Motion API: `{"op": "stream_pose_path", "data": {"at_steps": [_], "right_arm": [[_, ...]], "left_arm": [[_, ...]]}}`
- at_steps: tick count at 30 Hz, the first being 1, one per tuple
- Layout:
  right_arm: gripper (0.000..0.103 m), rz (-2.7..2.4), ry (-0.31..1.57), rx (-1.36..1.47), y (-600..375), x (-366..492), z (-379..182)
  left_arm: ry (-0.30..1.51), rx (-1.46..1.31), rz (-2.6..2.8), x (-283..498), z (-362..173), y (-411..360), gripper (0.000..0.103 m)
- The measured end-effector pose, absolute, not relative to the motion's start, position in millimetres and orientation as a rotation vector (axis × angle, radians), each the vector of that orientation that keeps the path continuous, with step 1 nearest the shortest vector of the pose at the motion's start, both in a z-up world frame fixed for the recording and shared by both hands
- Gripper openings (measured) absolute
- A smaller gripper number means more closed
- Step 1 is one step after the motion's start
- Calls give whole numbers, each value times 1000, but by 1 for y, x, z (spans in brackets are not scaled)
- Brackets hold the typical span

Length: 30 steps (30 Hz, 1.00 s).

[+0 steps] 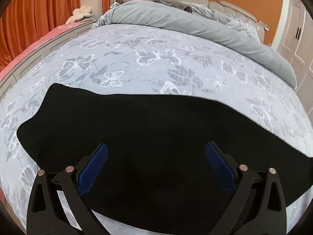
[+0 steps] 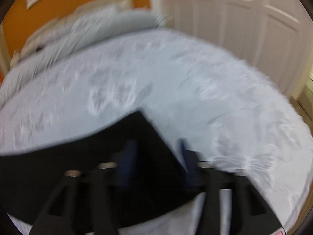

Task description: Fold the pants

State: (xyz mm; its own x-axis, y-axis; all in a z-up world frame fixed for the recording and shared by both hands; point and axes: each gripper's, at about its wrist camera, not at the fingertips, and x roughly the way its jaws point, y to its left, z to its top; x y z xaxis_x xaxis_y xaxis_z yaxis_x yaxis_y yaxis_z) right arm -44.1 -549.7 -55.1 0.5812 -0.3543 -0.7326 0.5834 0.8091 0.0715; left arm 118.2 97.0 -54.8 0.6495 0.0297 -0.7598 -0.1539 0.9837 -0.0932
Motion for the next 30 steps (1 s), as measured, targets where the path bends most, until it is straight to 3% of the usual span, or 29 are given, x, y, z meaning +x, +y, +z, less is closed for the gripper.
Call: {"op": "stream_pose_path", "data": {"at_steps": [1,9,11,12,13,18,23,30], "right_arm": [[80,-578,754,337,-548,-52,-51],[84,-548,849,651,-559,-74,-92],[64,-516,816,634,-551,-68,-90],[21,-503,811,650,-549,-69,-91],[15,-443,798,739,-551,-66,-92],[15,-325,693,708,-503,-52,-42],[15,-4,670,603,-384,-14,9],[15,263,829,361,-210,40,-11]], "left_arm": [[851,-174,107,117,-52,100,98],[854,-285,125,111,-43,131,98],[855,-308,128,107,-42,138,98],[853,-312,128,105,-41,140,98],[851,-314,128,103,-40,143,98],[824,-316,145,94,-32,161,98],[833,-350,154,88,-31,187,98],[828,-385,174,76,-28,223,98]]}}
